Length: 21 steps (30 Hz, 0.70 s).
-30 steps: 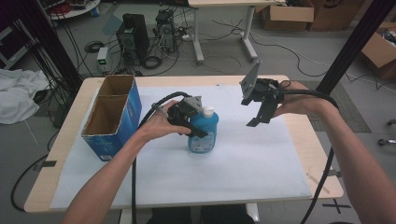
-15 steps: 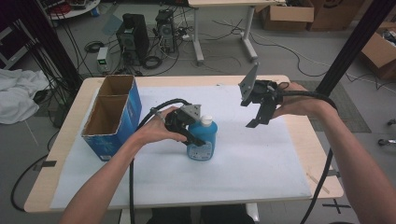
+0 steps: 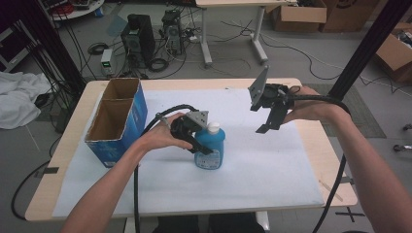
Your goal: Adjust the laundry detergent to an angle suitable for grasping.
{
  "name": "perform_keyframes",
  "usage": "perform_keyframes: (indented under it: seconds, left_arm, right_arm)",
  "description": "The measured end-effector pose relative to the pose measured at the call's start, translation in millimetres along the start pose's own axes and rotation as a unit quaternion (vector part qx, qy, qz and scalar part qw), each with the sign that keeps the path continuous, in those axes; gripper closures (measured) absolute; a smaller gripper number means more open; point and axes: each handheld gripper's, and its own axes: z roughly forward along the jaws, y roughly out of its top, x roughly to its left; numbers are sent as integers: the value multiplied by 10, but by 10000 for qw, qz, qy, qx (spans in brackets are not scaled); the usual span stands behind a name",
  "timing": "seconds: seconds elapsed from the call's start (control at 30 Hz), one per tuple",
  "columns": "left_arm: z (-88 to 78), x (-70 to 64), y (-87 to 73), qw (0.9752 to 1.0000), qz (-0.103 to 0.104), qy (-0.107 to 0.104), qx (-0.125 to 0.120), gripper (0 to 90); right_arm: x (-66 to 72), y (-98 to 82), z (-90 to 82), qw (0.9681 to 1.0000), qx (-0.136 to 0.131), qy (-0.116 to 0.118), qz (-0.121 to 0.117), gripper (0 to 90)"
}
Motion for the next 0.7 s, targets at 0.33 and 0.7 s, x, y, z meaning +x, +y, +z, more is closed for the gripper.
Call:
perform_keyframes:
  seconds: [0.33, 0.7]
  left_arm:
    - [2, -65, 6, 9999, 78, 98, 71, 429]
    - [2, -85, -10, 9998, 79, 159, 37, 424]
  right_arm:
    - [19, 32, 6, 10000, -9, 7, -36, 201]
    - [31, 46, 7, 10000, -20, -9, -71, 199]
